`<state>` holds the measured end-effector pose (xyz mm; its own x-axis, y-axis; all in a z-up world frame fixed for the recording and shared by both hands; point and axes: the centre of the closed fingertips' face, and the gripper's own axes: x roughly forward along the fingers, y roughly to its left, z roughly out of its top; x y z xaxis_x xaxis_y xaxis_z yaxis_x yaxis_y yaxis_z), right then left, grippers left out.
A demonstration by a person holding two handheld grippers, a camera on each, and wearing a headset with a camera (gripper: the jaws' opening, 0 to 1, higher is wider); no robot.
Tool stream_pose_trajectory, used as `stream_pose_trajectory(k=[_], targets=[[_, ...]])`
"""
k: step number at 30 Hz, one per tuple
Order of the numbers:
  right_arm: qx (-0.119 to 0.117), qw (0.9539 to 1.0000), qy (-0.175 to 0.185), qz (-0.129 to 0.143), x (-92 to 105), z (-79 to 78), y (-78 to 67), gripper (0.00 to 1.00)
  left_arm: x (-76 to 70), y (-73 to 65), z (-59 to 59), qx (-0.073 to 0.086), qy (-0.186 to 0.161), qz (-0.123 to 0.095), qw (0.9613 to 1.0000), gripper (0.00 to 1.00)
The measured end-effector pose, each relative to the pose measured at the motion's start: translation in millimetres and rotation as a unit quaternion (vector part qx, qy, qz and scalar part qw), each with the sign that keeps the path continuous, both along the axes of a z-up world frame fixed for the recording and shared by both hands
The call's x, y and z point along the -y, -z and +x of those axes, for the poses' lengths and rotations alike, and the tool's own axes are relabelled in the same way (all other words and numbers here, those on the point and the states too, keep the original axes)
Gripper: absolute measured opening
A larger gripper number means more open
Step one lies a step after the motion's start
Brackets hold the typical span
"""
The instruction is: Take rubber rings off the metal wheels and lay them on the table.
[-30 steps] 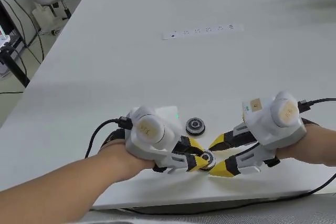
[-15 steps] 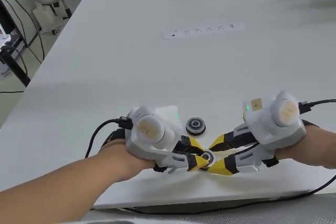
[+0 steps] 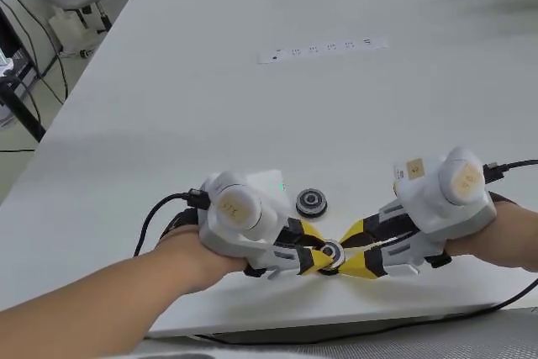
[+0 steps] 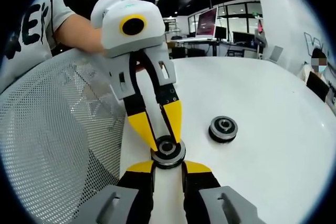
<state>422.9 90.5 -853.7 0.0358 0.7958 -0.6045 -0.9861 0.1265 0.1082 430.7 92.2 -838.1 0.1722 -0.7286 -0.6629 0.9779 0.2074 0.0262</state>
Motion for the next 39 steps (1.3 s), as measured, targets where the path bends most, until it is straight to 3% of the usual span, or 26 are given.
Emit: stream_pose_trajectory(k=[27, 31, 34, 39], targets=[[-0.003, 0.9999, 0.004, -0.012, 4.1, -1.1, 1.2, 0.07, 0.6, 0.5, 0.2, -0.001, -0.003, -0.001, 1.0000, 0.07], [0.010, 0.9998, -0.001, -0.019, 4.1, -1.6, 1.3, 0.06, 0.4, 0.8, -0.3, 0.000, -0.004, 0.000, 1.0000, 0.07], [0.049, 0.9978, -0.018, -0.041, 5.9, 0.9, 1.3, 0.03, 0.4, 0.8, -0.8, -0.001, -0.005, 0.000, 1.0000, 0.07], [0.037, 0.9985, -0.012, -0.038, 4.9, 1.0, 2.0, 0.02, 0.5, 0.8, -0.8, -0.001, -0.005, -0.001, 1.0000, 0.07]])
